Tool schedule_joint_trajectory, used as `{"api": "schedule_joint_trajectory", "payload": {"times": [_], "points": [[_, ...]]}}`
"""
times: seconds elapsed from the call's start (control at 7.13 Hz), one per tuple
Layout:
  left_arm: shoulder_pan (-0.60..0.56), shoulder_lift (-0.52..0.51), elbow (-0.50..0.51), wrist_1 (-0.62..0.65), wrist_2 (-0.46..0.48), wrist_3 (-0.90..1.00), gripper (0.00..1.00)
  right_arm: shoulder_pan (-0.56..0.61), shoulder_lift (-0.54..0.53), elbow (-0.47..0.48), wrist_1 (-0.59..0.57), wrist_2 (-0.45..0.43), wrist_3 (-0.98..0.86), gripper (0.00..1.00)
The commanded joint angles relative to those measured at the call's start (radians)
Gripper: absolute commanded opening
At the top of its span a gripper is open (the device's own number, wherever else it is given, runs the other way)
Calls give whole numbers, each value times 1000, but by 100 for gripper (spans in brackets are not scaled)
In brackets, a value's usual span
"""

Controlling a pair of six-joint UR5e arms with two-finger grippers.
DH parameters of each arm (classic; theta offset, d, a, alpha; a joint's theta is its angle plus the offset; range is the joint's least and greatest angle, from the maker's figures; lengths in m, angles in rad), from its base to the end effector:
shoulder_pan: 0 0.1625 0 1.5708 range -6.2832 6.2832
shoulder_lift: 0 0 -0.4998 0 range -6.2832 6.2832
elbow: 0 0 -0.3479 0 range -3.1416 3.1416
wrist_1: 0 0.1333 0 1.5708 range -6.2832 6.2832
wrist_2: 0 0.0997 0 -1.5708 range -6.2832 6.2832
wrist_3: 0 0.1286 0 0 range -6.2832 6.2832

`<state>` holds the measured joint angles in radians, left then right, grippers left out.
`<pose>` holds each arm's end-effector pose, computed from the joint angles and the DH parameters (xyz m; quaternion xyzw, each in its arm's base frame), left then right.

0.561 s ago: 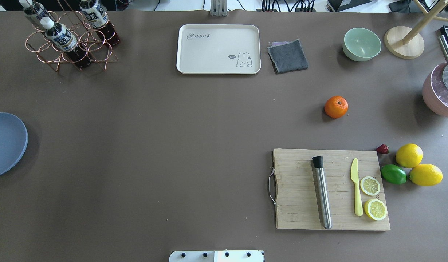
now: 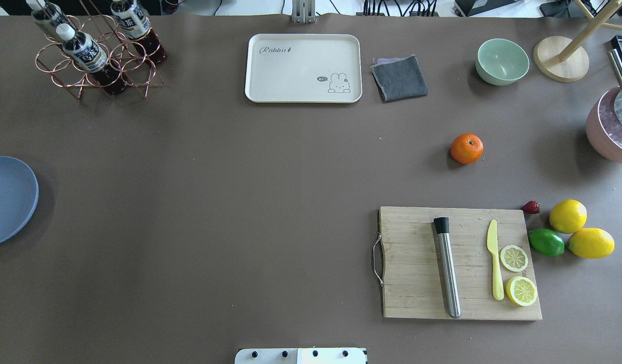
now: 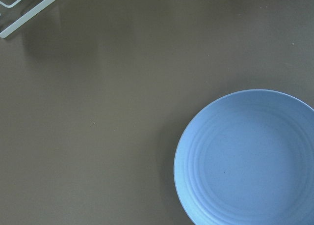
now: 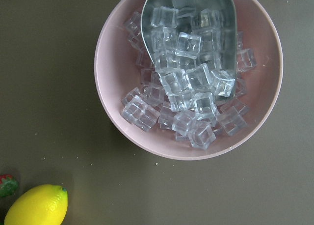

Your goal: Pick orange to plate

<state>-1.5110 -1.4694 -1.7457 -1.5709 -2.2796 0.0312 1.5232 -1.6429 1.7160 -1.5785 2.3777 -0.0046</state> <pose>-0.0254 -0.4052 0.7242 0.0295 0.3473 0.0554 0.9357 0.0206 -0.4177 0.7178 0.0216 -0.3929 -0.0368 0.9186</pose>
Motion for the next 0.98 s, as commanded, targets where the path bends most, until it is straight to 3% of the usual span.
{"api": "schedule_joint_trajectory", "payload": {"times": [0.0,0.56,0.84], "points": [[0,3,5,-18,2,-1,98,0,0,1,0,-2,0,100],[31,-13,54,-52,0,-2,98,2,11,-4,0,-17,2,100],[32,-5,5,-49,-1,-4,98,0,11,-4,-3,-80,-2,100]]}}
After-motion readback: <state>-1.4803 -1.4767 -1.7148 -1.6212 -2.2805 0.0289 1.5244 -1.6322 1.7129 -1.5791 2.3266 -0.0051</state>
